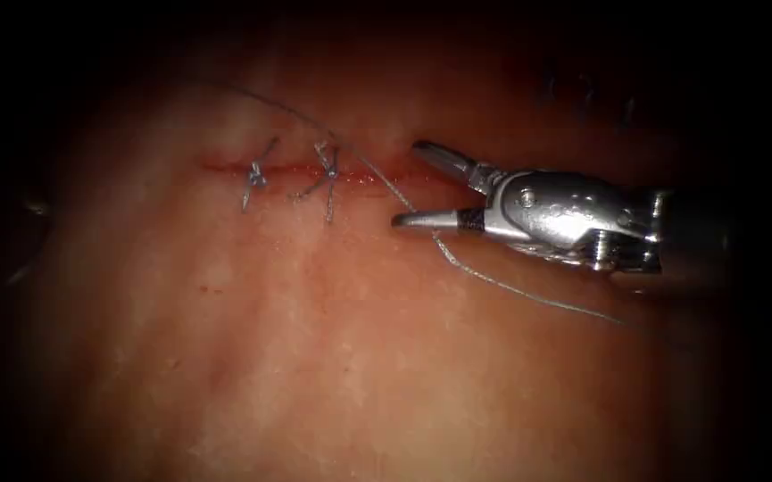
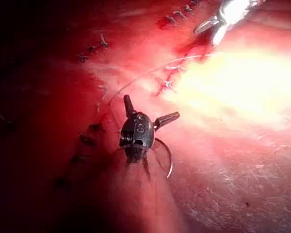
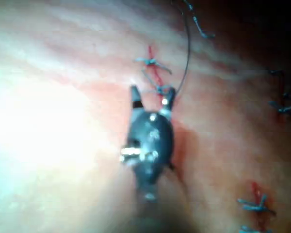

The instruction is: Wound Closure

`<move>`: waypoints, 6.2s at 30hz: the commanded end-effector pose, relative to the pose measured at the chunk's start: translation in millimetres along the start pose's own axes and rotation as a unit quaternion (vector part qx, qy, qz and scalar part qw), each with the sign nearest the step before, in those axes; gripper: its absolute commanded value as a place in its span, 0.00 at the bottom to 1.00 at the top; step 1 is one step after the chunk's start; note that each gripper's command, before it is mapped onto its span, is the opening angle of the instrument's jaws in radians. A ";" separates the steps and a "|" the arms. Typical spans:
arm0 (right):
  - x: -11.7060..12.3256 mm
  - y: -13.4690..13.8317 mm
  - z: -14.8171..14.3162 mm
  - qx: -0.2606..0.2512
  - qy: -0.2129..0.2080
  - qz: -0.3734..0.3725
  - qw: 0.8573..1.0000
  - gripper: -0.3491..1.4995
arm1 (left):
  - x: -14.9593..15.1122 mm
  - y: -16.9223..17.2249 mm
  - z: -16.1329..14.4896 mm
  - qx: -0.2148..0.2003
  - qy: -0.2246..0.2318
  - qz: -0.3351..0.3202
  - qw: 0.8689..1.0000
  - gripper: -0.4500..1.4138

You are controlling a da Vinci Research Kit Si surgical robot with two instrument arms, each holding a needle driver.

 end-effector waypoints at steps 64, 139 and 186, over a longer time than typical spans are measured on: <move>4.5 3.0 -9.5 -0.055 -0.031 0.096 0.993 0.97 | -0.9 3.5 13.0 0.080 -0.188 -0.009 0.979 0.00; 4.4 -0.2 -1.2 0.101 0.037 0.072 0.992 0.00 | 6.0 4.0 19.9 -0.012 -0.097 -0.106 0.990 0.76; 9.4 -0.7 -1.1 -0.055 0.012 0.040 0.998 0.86 | 4.8 1.3 26.7 -0.114 -0.051 -0.175 0.977 0.00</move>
